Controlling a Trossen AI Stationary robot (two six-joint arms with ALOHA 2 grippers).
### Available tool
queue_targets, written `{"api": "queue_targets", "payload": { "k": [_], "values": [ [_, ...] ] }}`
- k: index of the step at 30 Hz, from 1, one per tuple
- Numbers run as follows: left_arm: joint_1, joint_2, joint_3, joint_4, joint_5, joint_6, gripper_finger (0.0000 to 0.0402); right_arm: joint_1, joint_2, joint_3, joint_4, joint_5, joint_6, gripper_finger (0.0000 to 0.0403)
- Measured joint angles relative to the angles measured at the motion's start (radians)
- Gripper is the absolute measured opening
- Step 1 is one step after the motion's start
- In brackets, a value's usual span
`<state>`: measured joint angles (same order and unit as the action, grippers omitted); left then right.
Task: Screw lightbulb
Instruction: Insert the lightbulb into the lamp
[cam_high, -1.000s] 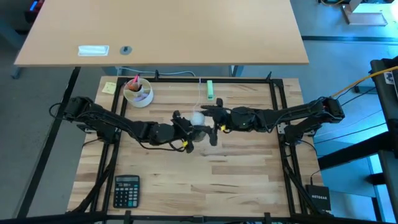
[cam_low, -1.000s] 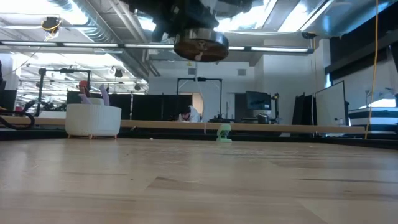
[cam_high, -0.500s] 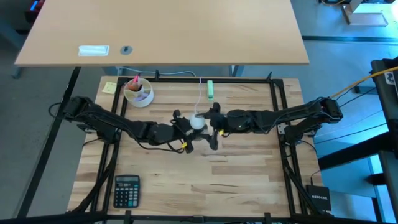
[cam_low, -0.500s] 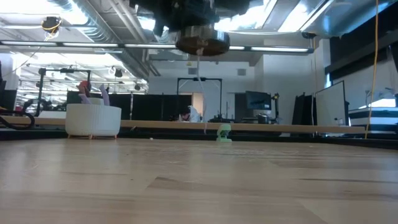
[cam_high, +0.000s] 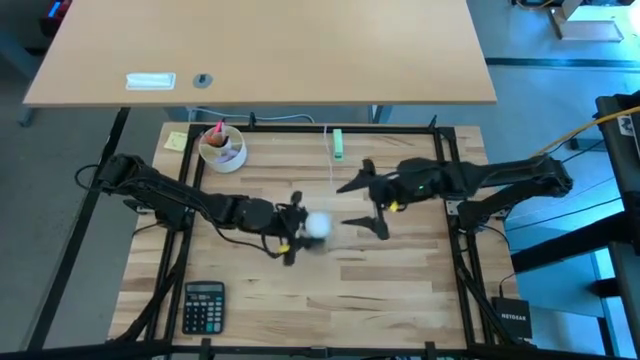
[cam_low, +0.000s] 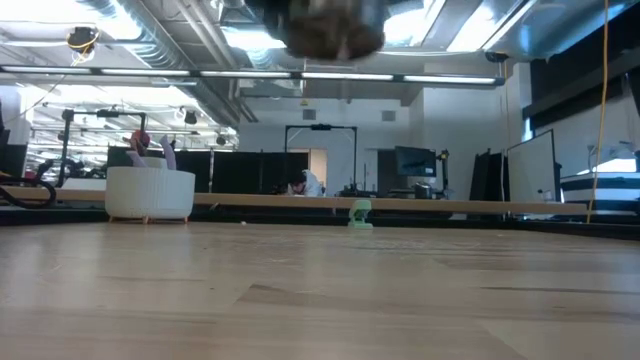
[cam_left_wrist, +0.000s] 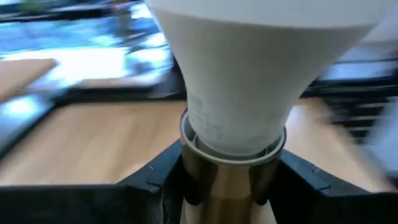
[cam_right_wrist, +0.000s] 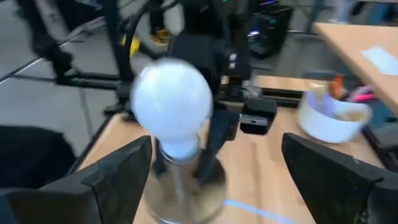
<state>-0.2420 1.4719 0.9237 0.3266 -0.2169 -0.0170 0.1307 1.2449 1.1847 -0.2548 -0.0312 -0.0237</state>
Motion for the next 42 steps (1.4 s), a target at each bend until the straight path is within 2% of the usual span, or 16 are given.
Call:
{"api": "queue_targets", "payload": {
  "k": [3, 9, 13, 16, 30, 33, 38, 42],
  "values": [
    [0.012, 0.001, 0.0, 0.034, 0.156, -0.008, 0.0164, 0.0, 0.021, -0.005, 0.031, -0.076, -0.007, 0.0358],
    [0.023, 0.005, 0.0, 0.036, 0.326, -0.027, 0.0164, 0.0, 0.098, -0.002, 0.205, -0.192, -0.033, 0.0358],
    [0.021, 0.011, -0.001, 0.032, 0.338, -0.028, 0.0164, 0.0, 0.165, -0.003, 0.355, -0.305, -0.036, 0.0358],
    [0.023, 0.017, -0.001, 0.036, 0.338, -0.033, 0.0164, 0.0, 0.207, -0.001, 0.413, -0.324, -0.035, 0.0358],
    [0.04, 0.026, -0.002, 0.03, 0.337, -0.06, 0.0164, 0.0, 0.267, -0.002, 0.427, -0.399, -0.036, 0.0357],
    [0.04, 0.026, -0.002, 0.027, 0.337, -0.058, 0.0164, 0.0, 0.267, -0.002, 0.407, -0.4, -0.037, 0.0339],
    [0.04, 0.026, -0.002, 0.024, 0.337, -0.058, 0.0164, 0.0, 0.267, -0.002, 0.39, -0.378, -0.038, 0.0262],
    [0.039, 0.026, -0.002, 0.022, 0.292, -0.064, 0.0164, 0.0, 0.267, -0.002, 0.376, -0.353, -0.047, 0.0256]
  ]
}}
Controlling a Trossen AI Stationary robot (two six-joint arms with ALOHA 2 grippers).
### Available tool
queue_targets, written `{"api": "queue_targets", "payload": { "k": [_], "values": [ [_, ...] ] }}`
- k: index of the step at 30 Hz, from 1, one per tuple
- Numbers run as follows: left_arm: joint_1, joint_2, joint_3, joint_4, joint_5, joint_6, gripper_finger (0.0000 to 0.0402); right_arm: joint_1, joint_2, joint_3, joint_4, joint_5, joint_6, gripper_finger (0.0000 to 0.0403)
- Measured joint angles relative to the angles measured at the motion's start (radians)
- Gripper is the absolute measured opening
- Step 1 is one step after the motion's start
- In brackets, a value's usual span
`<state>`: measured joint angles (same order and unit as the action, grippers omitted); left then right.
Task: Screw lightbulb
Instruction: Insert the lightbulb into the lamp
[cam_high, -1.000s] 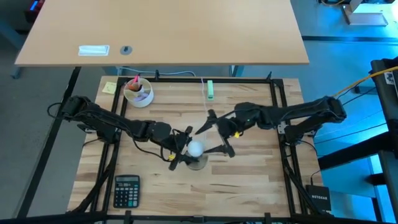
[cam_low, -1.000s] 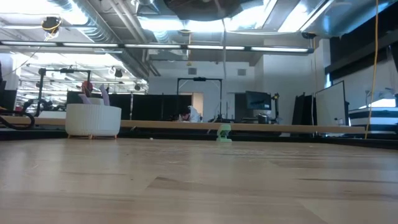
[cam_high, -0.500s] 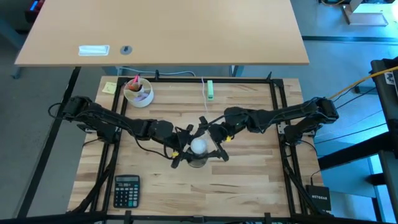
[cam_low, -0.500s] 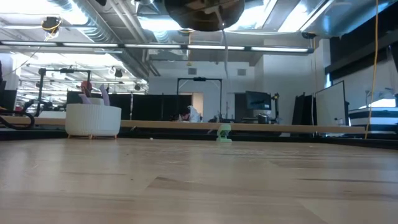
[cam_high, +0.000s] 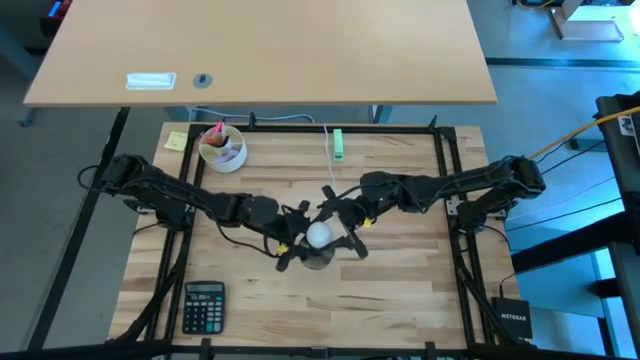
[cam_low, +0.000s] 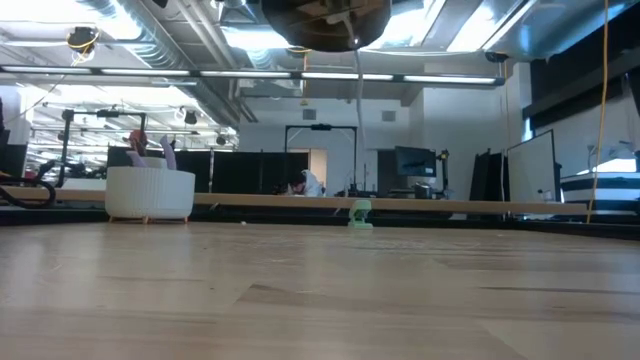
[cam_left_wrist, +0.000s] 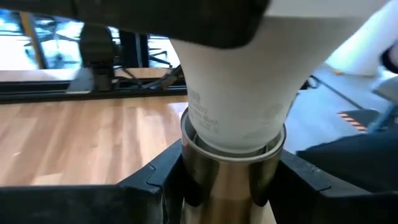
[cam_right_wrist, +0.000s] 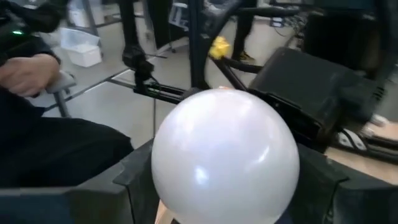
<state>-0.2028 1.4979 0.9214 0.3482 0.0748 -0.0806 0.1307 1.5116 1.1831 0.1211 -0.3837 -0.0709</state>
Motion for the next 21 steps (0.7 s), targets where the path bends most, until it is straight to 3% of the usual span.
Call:
{"api": "queue_targets", "payload": {
  "k": [6, 15, 18, 21],
  "values": [
    [-0.013, 0.0, -0.004, -0.029, -0.184, -0.011, 0.0164, 0.002, -0.006, 0.002, -0.072, 0.191, 0.045, 0.0256],
    [-0.038, 0.0, -0.004, -0.031, -0.632, -0.017, 0.0164, 0.002, -0.008, 0.005, -0.122, 0.594, 0.147, 0.0256],
    [-0.044, 0.0, -0.004, -0.021, -0.72, -0.047, 0.0164, 0.002, -0.006, 0.006, -0.116, 0.681, 0.173, 0.0256],
    [-0.045, 0.0, -0.003, -0.014, -0.735, -0.066, 0.0164, 0.002, -0.006, 0.005, -0.11, 0.687, 0.182, 0.0256]
  ]
}}
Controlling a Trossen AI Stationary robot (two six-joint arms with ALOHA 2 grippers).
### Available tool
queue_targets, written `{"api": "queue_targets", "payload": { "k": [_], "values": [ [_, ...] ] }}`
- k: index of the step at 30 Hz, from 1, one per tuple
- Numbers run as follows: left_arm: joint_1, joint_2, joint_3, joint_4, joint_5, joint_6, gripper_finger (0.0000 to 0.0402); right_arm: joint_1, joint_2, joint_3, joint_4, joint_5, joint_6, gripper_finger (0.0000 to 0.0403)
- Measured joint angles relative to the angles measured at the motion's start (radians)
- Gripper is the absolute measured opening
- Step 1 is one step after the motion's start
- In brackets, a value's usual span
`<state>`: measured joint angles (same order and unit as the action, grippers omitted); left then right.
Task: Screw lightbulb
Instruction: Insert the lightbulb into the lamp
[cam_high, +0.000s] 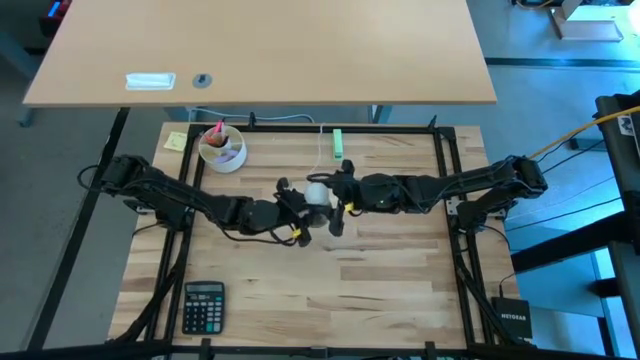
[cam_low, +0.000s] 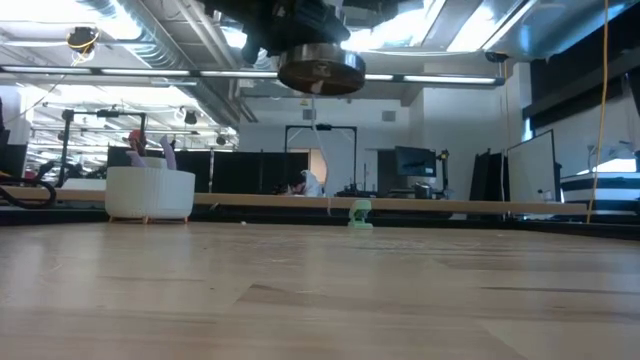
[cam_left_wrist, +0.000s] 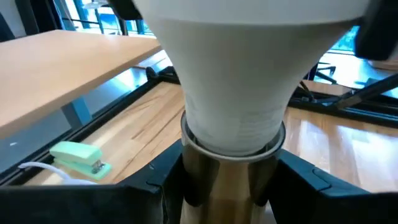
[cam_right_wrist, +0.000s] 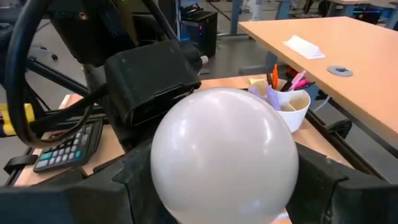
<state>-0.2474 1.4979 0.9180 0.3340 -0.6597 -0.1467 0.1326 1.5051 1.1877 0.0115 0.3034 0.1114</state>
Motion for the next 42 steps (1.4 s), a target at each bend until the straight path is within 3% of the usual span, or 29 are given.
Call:
{"api": "queue_targets", "payload": {
  "k": [5, 15, 22, 25, 29, 31, 37, 42],
  "values": [
    [-0.007, 0.0, 0.001, -0.013, -0.003, 0.033, 0.0164, 0.0, 0.001, -0.001, 0.008, -0.026, -0.009, 0.0261],
    [-0.009, -0.008, 0.009, -0.02, 0.003, 0.054, 0.0164, -0.003, -0.035, 0.032, -0.111, -0.086, -0.064, 0.0388],
    [-0.009, -0.008, 0.008, -0.033, 0.013, 0.056, 0.0164, -0.002, -0.155, 0.073, -0.377, -0.18, -0.1, 0.0386],
    [-0.008, -0.008, 0.007, -0.03, 0.138, 0.093, 0.0164, -0.002, -0.203, 0.075, -0.469, -0.215, -0.122, 0.0385],
    [0.011, -0.006, 0.006, -0.031, 0.463, 0.124, 0.0164, -0.002, -0.215, 0.075, -0.487, -0.334, -0.136, 0.0385],
    [0.021, -0.006, 0.006, -0.032, 0.557, 0.105, 0.0164, -0.002, -0.201, 0.076, -0.488, -0.368, -0.129, 0.0385],
    [0.028, -0.006, 0.006, -0.035, 0.729, 0.098, 0.0164, -0.002, -0.124, 0.075, -0.578, -0.442, -0.076, 0.0385],
    [0.024, -0.005, 0.005, -0.041, 0.755, 0.093, 0.0164, -0.002, -0.122, 0.076, -0.444, -0.497, -0.094, 0.0385]
  ]
}}
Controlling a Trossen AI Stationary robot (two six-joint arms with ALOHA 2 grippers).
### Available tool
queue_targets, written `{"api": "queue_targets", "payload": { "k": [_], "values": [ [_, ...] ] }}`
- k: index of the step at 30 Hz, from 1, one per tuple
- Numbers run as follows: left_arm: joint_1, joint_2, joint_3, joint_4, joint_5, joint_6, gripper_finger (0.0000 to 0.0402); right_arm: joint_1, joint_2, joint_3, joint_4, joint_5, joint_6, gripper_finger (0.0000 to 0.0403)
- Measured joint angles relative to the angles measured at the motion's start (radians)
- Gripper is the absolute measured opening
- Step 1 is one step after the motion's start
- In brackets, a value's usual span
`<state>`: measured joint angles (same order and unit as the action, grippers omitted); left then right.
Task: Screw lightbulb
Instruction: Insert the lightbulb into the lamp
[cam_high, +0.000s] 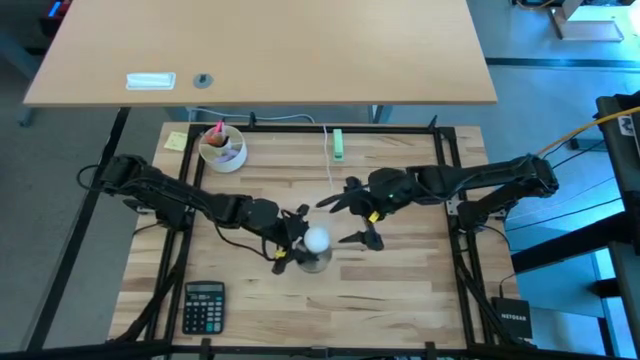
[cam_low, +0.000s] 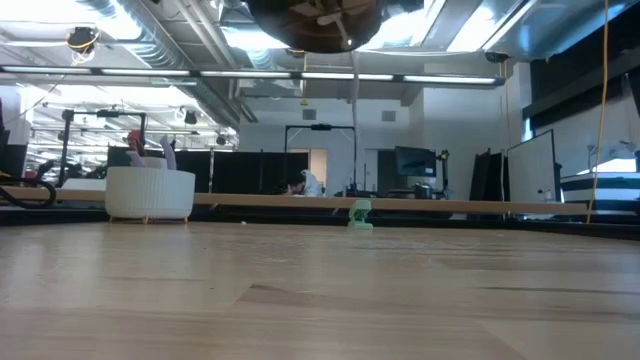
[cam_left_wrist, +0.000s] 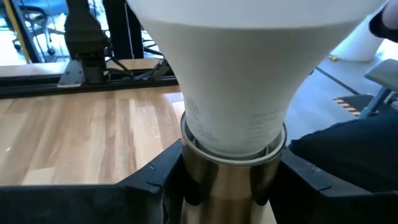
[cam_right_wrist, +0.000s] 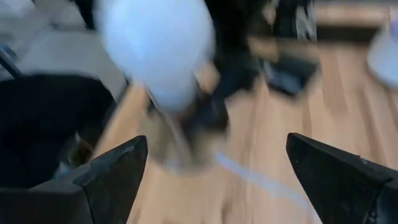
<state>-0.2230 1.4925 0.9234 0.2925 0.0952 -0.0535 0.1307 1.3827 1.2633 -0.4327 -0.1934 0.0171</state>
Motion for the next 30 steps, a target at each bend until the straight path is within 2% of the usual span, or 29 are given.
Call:
{"api": "queue_targets", "payload": {
  "k": [5, 10, 14, 18, 23, 26, 30],
  "values": [
    [0.002, 0.003, -0.001, 0.0, -0.002, -0.007, 0.0164, 0.0, 0.018, 0.004, 0.17, -0.06, 0.03, 0.0385],
    [0.0, 0.003, -0.001, -0.002, -0.002, -0.016, 0.0164, 0.001, 0.087, 0.0, 0.149, -0.16, 0.058, 0.0385],
    [0.001, 0.003, -0.001, -0.001, -0.006, -0.018, 0.0164, 0.001, 0.089, 0.001, 0.223, -0.166, 0.056, 0.0385],
    [0.001, 0.003, -0.001, 0.002, -0.06, -0.026, 0.0164, 0.001, 0.089, 0.001, 0.311, -0.165, 0.057, 0.0385],
    [0.002, 0.003, -0.002, 0.026, -0.07, -0.038, 0.0164, 0.001, 0.103, 0.001, 0.31, -0.141, 0.053, 0.0383],
    [0.002, 0.003, -0.001, 0.03, -0.07, -0.036, 0.0164, 0.001, 0.115, 0.001, 0.333, -0.168, 0.038, 0.0362],
    [0.002, 0.003, -0.002, 0.028, -0.069, -0.035, 0.0164, 0.001, 0.134, 0.002, 0.337, -0.173, 0.032, 0.031]
  ]
}}
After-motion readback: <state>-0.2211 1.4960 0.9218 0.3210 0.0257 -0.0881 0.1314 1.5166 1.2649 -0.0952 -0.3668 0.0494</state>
